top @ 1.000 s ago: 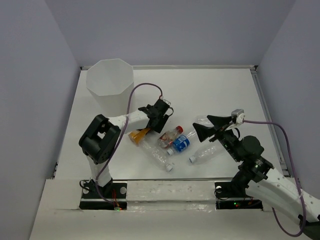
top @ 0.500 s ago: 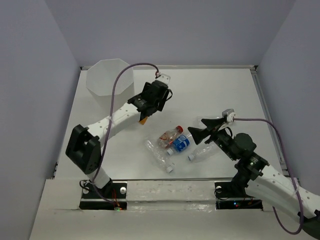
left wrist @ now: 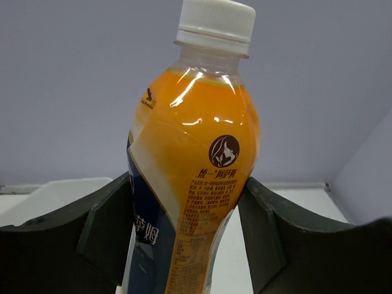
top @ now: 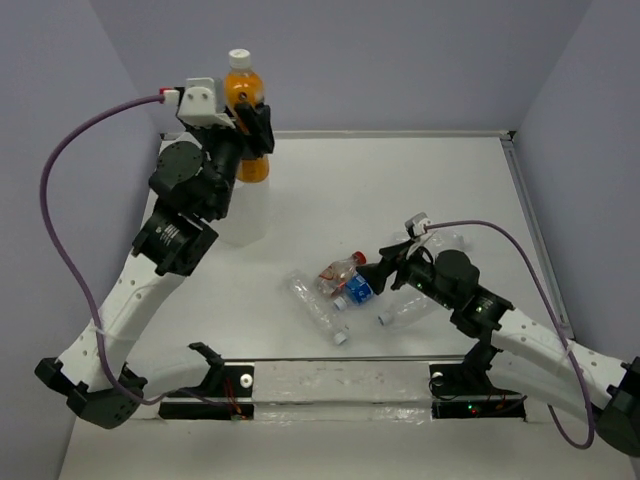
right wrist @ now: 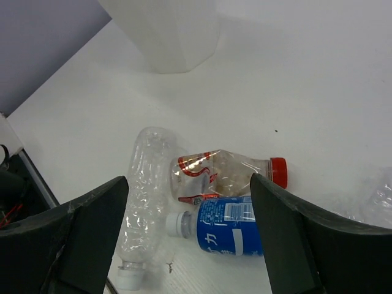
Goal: Put the plastic bottles in the bin
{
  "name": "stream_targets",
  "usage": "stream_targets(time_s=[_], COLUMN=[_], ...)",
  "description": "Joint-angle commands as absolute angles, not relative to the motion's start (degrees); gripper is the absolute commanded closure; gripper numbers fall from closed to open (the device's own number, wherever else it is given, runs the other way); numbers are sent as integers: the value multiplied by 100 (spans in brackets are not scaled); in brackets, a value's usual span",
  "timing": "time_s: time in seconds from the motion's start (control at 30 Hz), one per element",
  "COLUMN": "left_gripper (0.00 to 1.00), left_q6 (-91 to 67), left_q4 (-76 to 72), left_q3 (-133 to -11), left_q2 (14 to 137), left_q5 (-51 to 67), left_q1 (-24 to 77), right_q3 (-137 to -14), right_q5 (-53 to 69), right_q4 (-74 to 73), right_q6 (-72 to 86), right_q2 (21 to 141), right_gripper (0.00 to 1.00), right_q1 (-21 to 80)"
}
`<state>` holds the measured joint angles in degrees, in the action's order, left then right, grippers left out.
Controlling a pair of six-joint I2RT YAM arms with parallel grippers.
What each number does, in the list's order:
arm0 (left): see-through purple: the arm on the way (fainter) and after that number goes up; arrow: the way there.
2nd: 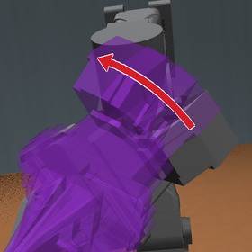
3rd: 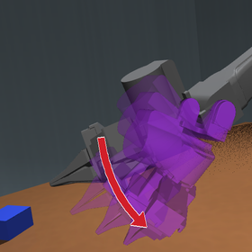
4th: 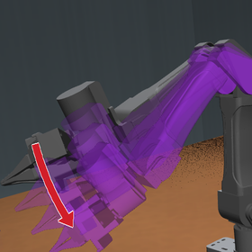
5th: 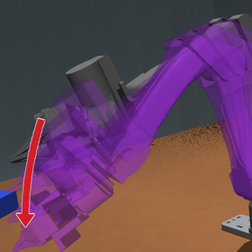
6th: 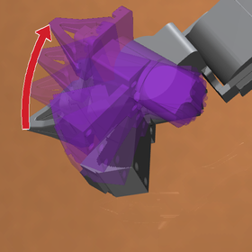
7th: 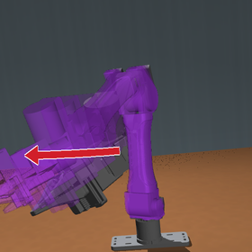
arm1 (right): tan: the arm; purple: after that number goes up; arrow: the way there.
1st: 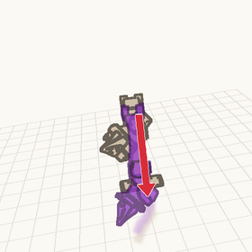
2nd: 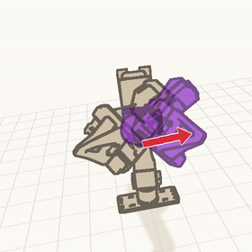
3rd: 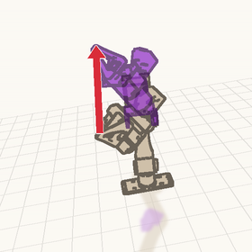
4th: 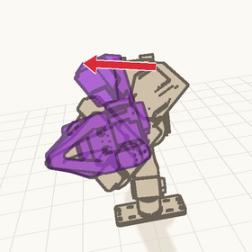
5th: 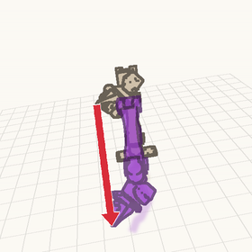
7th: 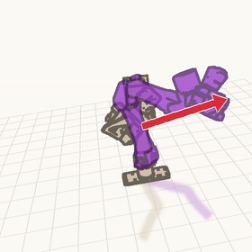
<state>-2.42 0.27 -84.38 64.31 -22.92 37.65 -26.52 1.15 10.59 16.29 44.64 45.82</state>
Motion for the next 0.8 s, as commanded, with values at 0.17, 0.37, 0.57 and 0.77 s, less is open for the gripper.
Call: stream_targets(time_s=[0.17,0.37,0.57,0.77], left_gripper=[26,19,1,1], left_q6=[-527,-536,-615,-799], left_q4=[-1257,-1853,-1987,-1662], left_q3=[-8481,-8174,-7822,-7910], left_q2=[7048,7488,7585,6971], left_q5=[-2444,-2373,-2470,-2093], left_q1=[1900,1477,1433,1433], right_q3=[-3761,-4130,-5035,-6134], right_q5=[238,-219,-675,-1037], right_q4=[668,580,133,-501], right_q6=[1363,1187,818,633], right_q2=[5712,6353,7520,8840], right_gripper=[14,11,7,6], right_q1=[5009,5466,5993,6267])
